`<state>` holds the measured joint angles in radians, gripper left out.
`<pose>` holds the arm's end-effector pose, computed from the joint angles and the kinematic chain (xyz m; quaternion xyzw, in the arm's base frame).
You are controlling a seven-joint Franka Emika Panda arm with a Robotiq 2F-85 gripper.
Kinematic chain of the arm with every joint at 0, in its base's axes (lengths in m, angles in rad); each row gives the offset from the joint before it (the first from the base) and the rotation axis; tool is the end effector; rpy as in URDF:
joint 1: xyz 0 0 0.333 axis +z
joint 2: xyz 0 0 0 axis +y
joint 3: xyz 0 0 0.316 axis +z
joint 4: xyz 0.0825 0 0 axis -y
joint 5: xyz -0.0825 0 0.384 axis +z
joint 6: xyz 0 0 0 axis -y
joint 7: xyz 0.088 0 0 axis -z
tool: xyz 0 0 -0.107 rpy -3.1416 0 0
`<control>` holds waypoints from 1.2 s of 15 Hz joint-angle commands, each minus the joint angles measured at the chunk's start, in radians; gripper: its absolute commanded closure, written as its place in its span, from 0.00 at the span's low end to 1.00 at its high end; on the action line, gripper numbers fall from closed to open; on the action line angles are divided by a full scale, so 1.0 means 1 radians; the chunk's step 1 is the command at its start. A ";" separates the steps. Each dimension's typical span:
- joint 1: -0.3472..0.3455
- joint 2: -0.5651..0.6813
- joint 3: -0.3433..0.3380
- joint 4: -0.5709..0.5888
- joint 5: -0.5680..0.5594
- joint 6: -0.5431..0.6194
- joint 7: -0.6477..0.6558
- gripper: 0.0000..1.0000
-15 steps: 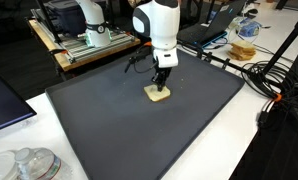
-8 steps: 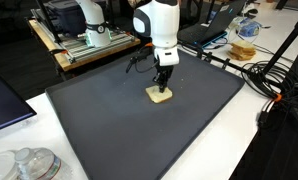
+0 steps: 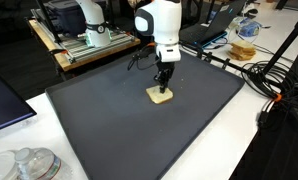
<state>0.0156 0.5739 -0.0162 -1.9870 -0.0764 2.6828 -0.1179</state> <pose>0.6208 0.0023 0.1823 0.9935 0.0931 0.0593 0.0268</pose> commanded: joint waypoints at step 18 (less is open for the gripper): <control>0.030 -0.061 -0.017 -0.041 -0.081 -0.047 0.015 0.95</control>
<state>0.0467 0.5666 -0.0359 -1.9883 -0.1377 2.6640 -0.0985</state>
